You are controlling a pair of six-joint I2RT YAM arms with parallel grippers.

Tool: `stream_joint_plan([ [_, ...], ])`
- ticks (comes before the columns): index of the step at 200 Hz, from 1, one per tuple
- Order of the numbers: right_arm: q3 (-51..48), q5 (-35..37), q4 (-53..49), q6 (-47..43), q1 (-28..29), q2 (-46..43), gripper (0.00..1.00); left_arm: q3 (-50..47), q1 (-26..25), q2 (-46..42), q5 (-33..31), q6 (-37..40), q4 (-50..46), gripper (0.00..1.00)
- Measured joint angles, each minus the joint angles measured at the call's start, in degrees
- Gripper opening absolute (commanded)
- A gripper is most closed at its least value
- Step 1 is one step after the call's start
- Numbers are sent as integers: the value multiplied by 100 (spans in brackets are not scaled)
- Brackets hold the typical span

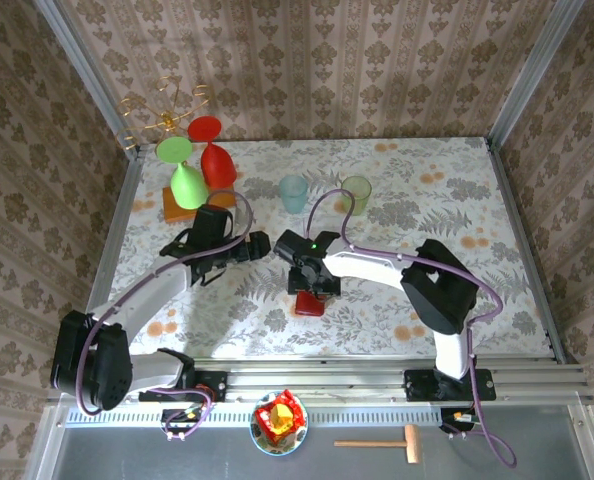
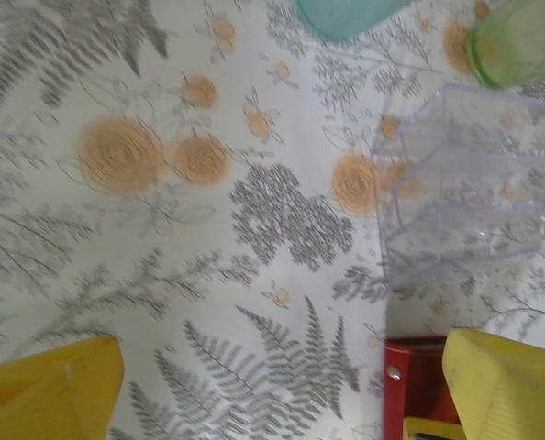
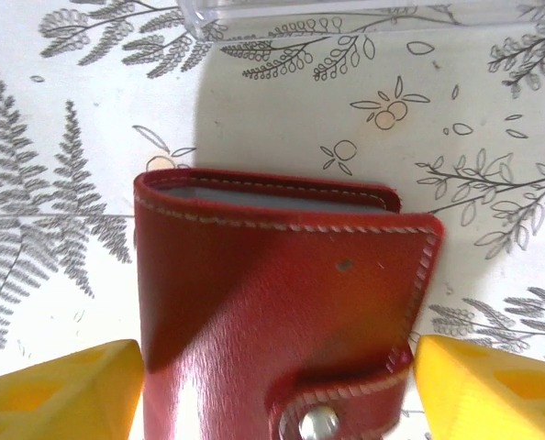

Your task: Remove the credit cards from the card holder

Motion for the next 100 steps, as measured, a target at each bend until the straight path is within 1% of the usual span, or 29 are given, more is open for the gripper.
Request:
stream_joint_plan([
  [16,0,0,-96,-39,0,-125,64,-92,-140,2,96,-199,13,84],
  [40,26,2,-227,-52,0,-179,56,-133,-332,26,212,-365,17,83],
  [100,26,0,-291,76,0,-179,44,-160,-391,42,275,-437,103,84],
])
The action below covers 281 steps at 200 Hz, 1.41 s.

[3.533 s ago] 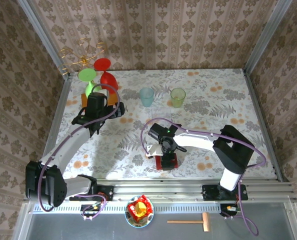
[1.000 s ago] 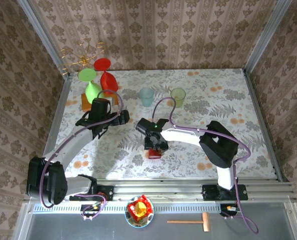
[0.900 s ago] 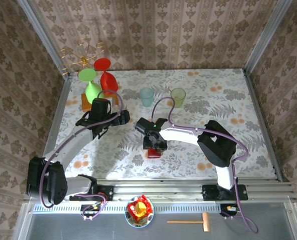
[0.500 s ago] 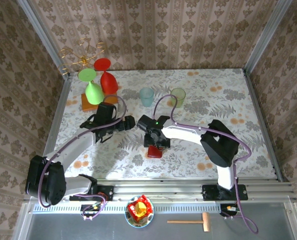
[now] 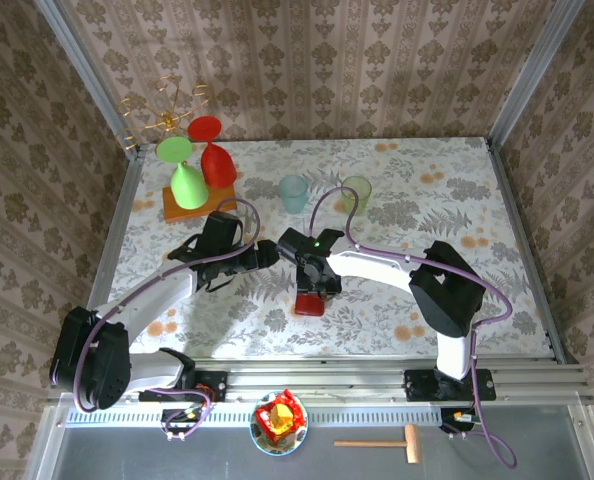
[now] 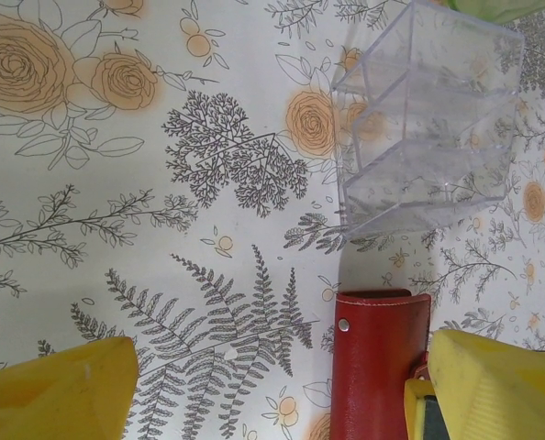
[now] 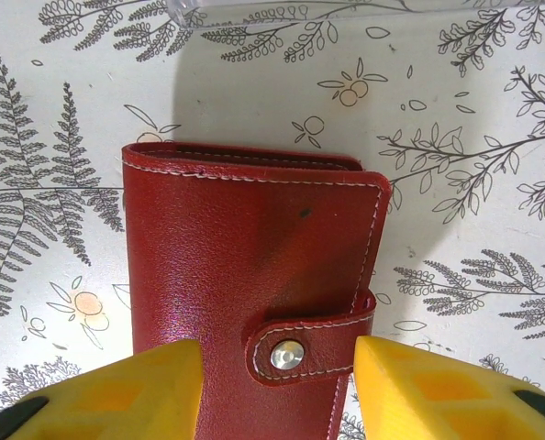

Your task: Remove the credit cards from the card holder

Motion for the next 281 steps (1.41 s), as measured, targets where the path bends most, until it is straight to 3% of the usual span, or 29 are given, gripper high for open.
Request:
stream_joint_plan([
  [59,-125,-28,164,79,0,24,39,0,0,0,0,7,2,86],
  [131,-269,-50,444,76,0,151,17,-20,0,-4,-46,4,4,87],
  [211,-278,-319,1167,-267,2,149,3,-236,-2,-109,-92,-138,22,87],
  [231,-299,-369,1357,-343,0,146,0,-280,-9,-151,-85,-236,87,80],
  [281,-588,-382,1672,-452,0,-17,0,-662,-120,24,334,-894,839,47],
])
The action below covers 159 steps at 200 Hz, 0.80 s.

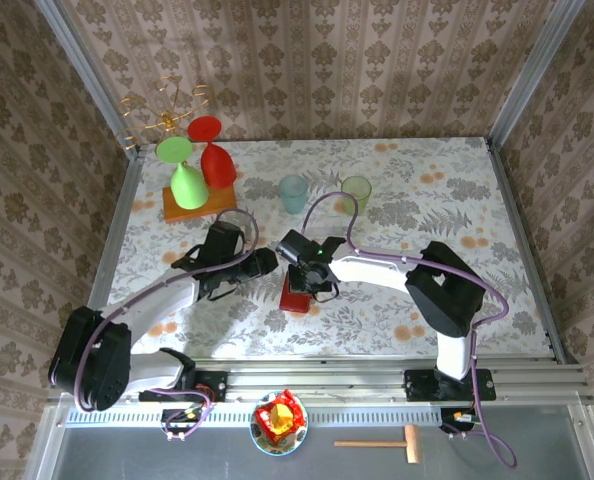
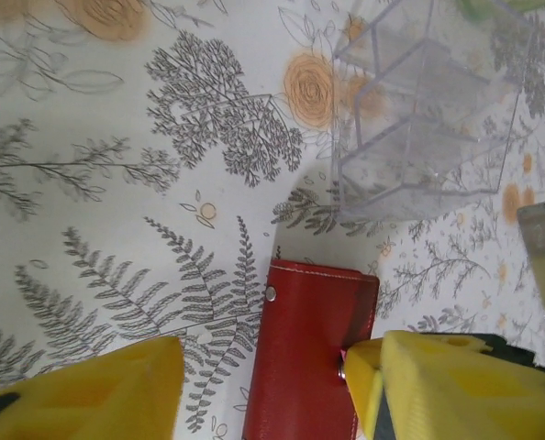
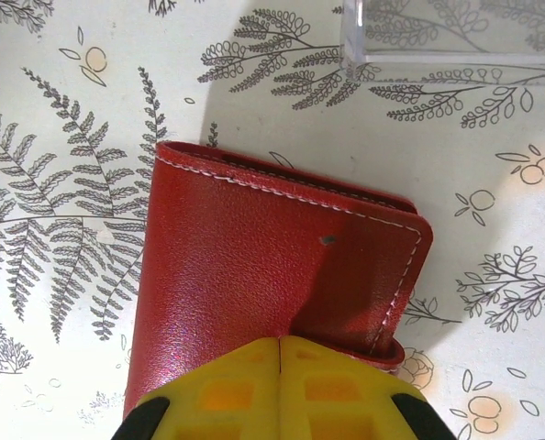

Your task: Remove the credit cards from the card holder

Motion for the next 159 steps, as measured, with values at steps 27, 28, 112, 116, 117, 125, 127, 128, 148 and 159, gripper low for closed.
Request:
stream_joint_plan([
  [27,-144,-46,201,-4,-13,-63,0,-157,-116,424,372,-417,533,25],
  [28,-149,-50,210,-4,-13,-68,0,-162,-125,450,393,-444,564,24],
  [112,-590,-205,719,2,-98,-302,0,-776,-503,1617,1392,-1858,2728,0],
  [116,-605,-208,728,2,-103,-308,0,-787,-511,1655,1405,-1895,2785,0],
  [117,-608,-208,728,2,-103,-310,0,-789,-514,1663,1408,-1902,2798,0],
  [125,-636,-210,737,4,-111,-328,0,-793,-518,1711,1438,-1965,2879,0],
  [127,-638,-212,743,4,-111,-332,0,-796,-518,1720,1447,-1980,2900,0],
  [128,-640,-212,745,4,-111,-337,0,-796,-518,1722,1447,-1982,2909,0],
  [148,-710,-214,767,17,-118,-404,0,-796,-518,1779,1484,-2057,2975,0],
  [159,-754,-214,776,26,-118,-455,0,-796,-518,1790,1491,-2061,2981,0],
])
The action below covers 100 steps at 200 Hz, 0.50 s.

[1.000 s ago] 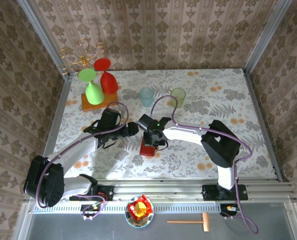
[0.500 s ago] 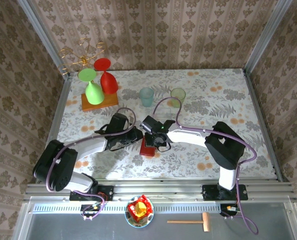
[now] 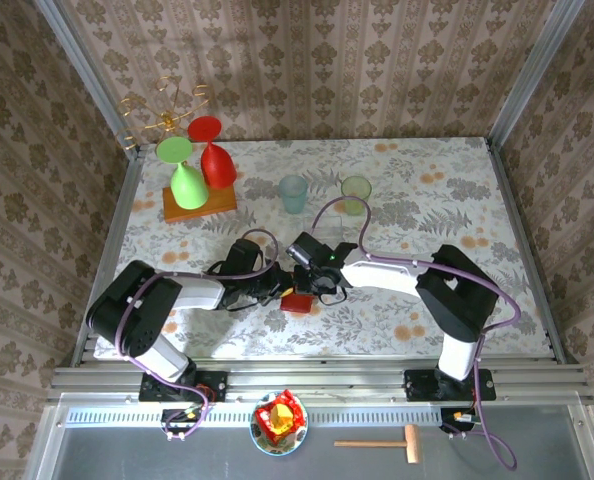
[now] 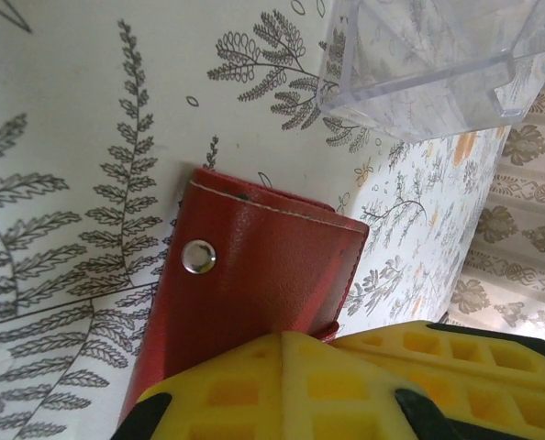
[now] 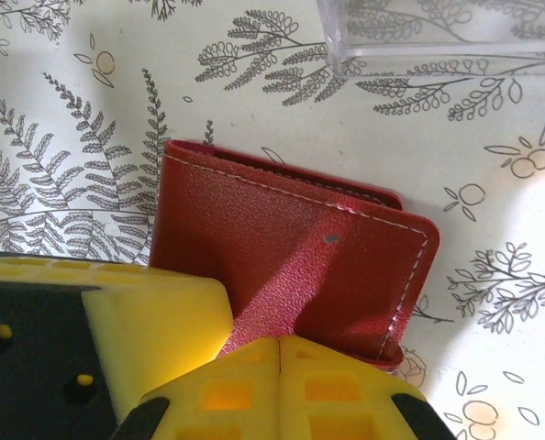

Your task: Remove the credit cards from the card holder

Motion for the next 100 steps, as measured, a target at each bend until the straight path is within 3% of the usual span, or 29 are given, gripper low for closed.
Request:
stream_joint_plan([
  [100,-1001,33,-258,372,-229,-800,0,-151,44,33,42,-85,254,0],
])
